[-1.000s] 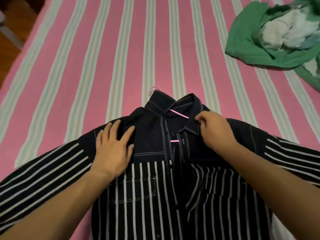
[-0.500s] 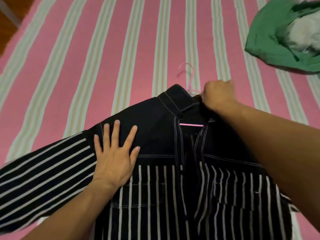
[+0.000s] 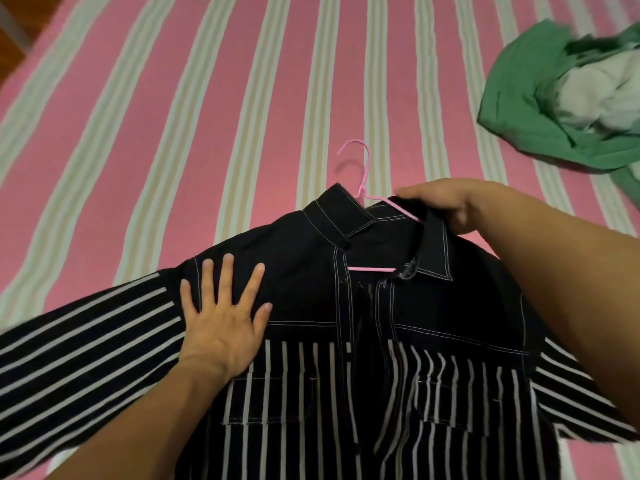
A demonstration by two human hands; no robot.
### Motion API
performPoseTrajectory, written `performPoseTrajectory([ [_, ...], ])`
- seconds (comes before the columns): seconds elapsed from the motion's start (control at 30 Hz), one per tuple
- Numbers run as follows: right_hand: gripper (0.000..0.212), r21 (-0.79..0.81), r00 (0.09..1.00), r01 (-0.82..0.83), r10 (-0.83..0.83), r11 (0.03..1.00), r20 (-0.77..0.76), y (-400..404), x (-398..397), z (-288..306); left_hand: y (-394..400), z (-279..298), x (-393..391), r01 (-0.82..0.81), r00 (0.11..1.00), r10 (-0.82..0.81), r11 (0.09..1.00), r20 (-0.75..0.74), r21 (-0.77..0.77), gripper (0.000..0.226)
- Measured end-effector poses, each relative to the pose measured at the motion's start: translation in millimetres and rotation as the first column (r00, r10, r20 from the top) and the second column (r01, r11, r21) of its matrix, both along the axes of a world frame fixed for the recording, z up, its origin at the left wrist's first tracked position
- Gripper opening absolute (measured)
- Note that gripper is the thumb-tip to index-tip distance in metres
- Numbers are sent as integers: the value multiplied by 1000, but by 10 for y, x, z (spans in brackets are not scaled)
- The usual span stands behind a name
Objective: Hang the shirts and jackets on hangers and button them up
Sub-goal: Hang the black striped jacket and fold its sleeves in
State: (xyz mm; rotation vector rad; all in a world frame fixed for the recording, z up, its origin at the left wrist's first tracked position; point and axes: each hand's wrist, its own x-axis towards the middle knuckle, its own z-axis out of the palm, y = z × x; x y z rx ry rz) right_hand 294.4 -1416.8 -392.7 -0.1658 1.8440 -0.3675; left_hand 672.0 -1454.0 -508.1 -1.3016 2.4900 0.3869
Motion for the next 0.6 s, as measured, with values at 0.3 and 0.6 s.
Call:
performPoseTrajectory([
  [0.3, 34, -58, 447, -440, 163, 896, -880, -145, 85, -212, 24, -65, 57, 14, 995, -23, 996, -96, -88, 62],
  [0.6, 20, -110, 927, 86, -120, 990, -356, 410, 184, -12, -116, 108, -91, -29, 993, 13, 990, 117, 137, 61],
])
